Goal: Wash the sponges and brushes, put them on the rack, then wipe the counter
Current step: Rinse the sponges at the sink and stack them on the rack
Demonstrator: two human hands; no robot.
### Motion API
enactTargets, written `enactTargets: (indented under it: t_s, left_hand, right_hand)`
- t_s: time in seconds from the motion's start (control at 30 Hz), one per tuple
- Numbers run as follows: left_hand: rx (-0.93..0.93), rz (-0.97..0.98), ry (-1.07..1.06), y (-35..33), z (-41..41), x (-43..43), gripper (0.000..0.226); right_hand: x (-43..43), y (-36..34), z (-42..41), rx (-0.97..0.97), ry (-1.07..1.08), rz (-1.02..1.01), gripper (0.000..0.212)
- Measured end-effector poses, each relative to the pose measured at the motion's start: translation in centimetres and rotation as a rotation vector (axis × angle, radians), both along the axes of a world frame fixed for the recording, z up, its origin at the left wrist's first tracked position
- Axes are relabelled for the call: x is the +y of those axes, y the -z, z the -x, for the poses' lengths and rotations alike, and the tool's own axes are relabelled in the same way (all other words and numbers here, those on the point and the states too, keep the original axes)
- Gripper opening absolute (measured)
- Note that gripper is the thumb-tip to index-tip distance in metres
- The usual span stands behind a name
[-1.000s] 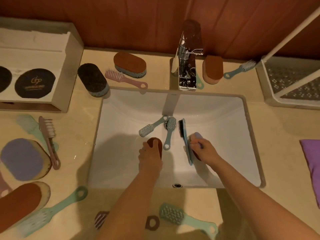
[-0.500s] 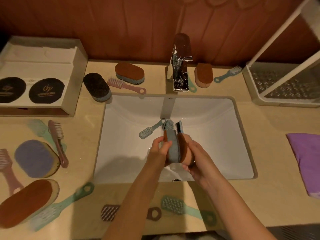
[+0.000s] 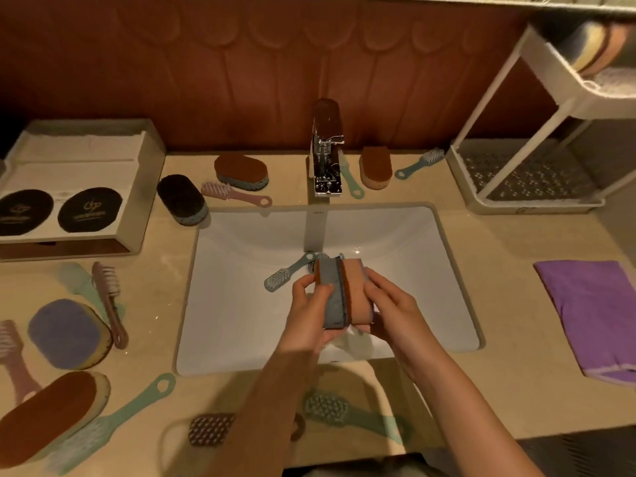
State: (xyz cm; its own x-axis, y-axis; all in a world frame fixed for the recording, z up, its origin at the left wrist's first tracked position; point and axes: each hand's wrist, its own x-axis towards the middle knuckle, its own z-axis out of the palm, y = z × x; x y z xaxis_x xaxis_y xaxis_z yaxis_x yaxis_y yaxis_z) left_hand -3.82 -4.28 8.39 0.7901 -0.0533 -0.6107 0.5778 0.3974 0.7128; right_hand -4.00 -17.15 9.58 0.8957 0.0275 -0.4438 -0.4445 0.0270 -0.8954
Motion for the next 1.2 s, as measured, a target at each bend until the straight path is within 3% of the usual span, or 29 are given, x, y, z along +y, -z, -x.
enactTargets:
  t_s: [0.23,0.43,0.7,1.2]
  left_hand:
    - [-0.112,0.008,-0.033,-2.2,-0.3,-3.2,0.042]
    - [-0.154,0.021,0.034,-4.1,-0.5,-7.0,0.045]
    - [-0.204,-0.148,-0.095,-7.4,-1.5,-11.9,0.053]
    - [-0.546,-0.382,0.049,-17.0,-7.1,-19.6,0.04]
  right_hand:
    - [-2.5,-1.4,0.3,-0.09,0.081,-0.049,0.03]
    - [-5.9,-2.8,-0.5,-0.12,-0.042,-0.057,0.04]
    - [-10.5,-6.1,-1.9,-0.248,-0.229,0.131,0.051]
    - [-20.1,-15.6,-7.6,-0.607,-0.135,0.26,0.06]
